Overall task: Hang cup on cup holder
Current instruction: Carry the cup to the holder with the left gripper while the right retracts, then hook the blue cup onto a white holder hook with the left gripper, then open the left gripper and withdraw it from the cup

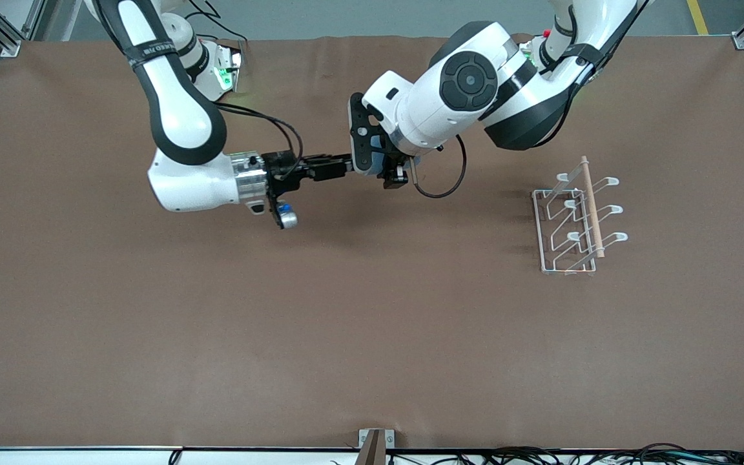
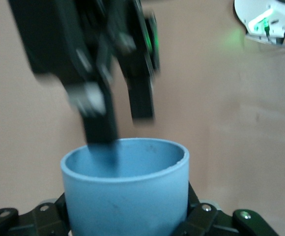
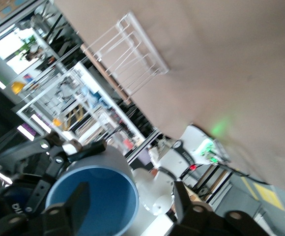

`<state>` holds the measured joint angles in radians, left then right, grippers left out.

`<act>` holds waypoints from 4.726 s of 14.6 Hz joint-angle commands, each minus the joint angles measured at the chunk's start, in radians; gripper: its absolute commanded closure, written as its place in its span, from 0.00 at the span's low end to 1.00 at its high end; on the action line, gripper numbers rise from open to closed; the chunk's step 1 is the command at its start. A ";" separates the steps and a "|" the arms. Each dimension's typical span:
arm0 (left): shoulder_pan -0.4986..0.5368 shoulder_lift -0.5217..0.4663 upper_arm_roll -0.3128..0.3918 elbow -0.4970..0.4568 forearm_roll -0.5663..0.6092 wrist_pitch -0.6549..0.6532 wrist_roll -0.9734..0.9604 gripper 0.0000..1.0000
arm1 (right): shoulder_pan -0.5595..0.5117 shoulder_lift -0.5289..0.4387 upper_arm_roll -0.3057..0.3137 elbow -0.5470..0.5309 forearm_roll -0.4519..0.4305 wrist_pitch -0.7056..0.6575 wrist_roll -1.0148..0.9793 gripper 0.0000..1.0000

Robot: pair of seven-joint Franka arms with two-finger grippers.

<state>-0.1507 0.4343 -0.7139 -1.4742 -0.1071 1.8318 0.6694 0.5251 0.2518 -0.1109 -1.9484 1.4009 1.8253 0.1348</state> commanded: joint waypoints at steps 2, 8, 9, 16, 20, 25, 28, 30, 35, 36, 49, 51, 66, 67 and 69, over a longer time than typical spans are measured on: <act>-0.012 -0.043 -0.005 -0.003 0.162 -0.130 -0.089 0.99 | -0.138 -0.075 0.002 -0.015 -0.283 -0.003 0.106 0.00; 0.000 -0.049 -0.007 0.117 0.436 -0.471 -0.017 1.00 | -0.312 -0.132 -0.004 0.009 -1.060 0.086 0.112 0.00; 0.009 -0.061 -0.007 0.117 0.454 -0.500 0.013 1.00 | -0.333 -0.137 -0.003 0.032 -1.170 0.088 0.112 0.00; 0.063 -0.109 -0.002 -0.010 0.737 -0.649 0.218 1.00 | -0.477 -0.154 -0.004 0.333 -1.315 -0.156 -0.047 0.00; 0.086 -0.043 -0.004 -0.139 0.990 -0.651 0.222 1.00 | -0.534 -0.158 -0.006 0.454 -1.353 -0.240 -0.135 0.00; 0.129 0.055 0.002 -0.242 1.231 -0.602 0.220 1.00 | -0.592 -0.215 0.014 0.444 -1.366 -0.293 -0.149 0.00; 0.149 0.156 0.005 -0.245 1.351 -0.603 0.205 1.00 | -0.638 -0.221 0.071 0.436 -1.367 -0.293 -0.150 0.00; 0.131 0.199 0.028 -0.258 1.371 -0.609 0.177 1.00 | -0.625 -0.226 0.071 0.434 -1.369 -0.293 -0.150 0.00; 0.117 0.261 0.044 -0.354 1.426 -0.617 0.092 0.99 | -0.626 -0.221 0.071 0.440 -1.369 -0.291 -0.150 0.00; 0.117 0.271 0.045 -0.365 1.426 -0.623 0.088 0.99 | -0.626 -0.221 0.071 0.442 -1.367 -0.291 -0.150 0.00; 0.125 0.273 0.083 -0.225 1.363 -0.675 -0.215 0.00 | -0.623 -0.221 0.071 0.440 -1.369 -0.261 -0.147 0.00; 0.137 0.238 0.082 -0.221 1.319 -0.669 -0.316 0.00 | -0.617 -0.220 0.071 0.439 -1.370 -0.250 -0.138 0.00; 0.140 -0.319 0.574 -0.084 0.201 -0.243 -0.827 0.00 | -0.602 -0.218 0.071 0.459 -1.366 -0.385 -0.086 0.00; 0.131 -0.378 0.614 -0.130 0.158 -0.227 -0.808 0.00 | -0.606 -0.218 0.069 0.462 -1.366 -0.383 -0.086 0.00; 0.132 -0.477 0.640 -0.207 0.129 -0.197 -0.771 0.00 | -0.603 -0.218 0.068 0.463 -1.373 -0.371 -0.087 0.00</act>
<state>-0.0052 0.0911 -0.1058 -1.5469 0.0640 1.5796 -0.1200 -0.0807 0.0551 -0.0457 -1.4766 0.0507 1.4487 0.0306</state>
